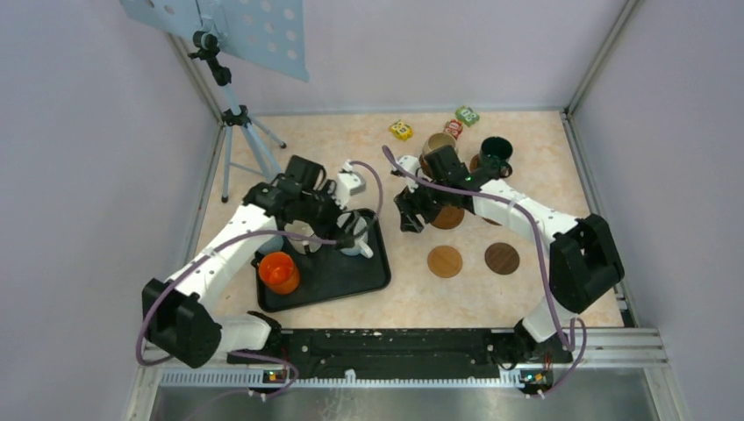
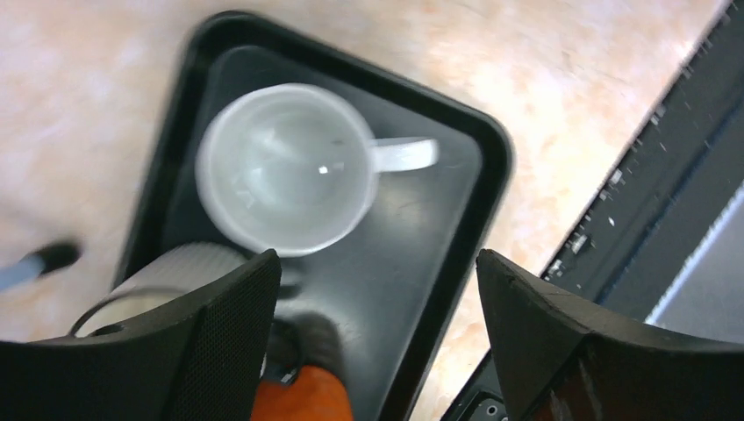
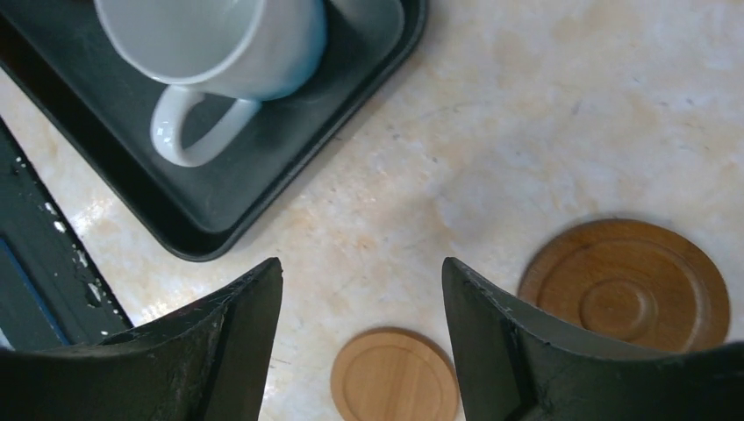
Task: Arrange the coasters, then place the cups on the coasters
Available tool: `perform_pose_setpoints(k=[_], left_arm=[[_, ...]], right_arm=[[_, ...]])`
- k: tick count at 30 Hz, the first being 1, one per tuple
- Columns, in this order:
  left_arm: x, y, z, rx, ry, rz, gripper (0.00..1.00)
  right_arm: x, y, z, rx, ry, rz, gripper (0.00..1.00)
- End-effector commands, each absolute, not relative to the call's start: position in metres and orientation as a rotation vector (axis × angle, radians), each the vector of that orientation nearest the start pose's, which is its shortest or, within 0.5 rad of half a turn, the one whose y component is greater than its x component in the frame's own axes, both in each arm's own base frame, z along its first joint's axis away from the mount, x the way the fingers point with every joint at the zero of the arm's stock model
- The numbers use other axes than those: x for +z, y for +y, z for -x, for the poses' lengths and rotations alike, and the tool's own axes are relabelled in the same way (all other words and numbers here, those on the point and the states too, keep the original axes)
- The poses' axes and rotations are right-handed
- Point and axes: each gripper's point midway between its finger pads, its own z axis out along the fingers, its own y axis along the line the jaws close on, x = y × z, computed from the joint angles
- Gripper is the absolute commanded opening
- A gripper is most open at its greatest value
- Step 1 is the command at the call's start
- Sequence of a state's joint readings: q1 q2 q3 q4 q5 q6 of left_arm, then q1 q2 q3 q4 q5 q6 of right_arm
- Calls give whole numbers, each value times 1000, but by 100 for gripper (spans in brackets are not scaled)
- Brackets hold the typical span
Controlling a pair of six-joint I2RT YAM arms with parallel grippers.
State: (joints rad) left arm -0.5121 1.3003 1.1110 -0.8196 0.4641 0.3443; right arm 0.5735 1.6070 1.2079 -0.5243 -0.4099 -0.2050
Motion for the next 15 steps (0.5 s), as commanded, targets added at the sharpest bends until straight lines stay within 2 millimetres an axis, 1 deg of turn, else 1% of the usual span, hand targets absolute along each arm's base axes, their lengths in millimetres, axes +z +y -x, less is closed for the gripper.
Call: perform_pose_setpoints(k=[1, 4, 6, 8, 12, 15], left_arm=[[201, -180, -246, -618, 2194, -1001, 88], [220, -158, -255, -536, 2168, -872, 92], [231, -136, -266, -471, 2168, -716, 97], [239, -116, -270, -438, 2151, -599, 99], [249, -82, -274, -412, 2091, -384, 99], [254, -58, -275, -389, 2062, -272, 99]], right_arm=[[146, 290, -283, 674, 2139, 1120, 66], [147, 305, -275, 674, 2115, 1132, 66], [146, 314, -270, 675, 2103, 1139, 66], [144, 322, -266, 665, 2105, 1138, 66], [134, 335, -260, 617, 2131, 1142, 65], [125, 347, -254, 566, 2148, 1150, 65]])
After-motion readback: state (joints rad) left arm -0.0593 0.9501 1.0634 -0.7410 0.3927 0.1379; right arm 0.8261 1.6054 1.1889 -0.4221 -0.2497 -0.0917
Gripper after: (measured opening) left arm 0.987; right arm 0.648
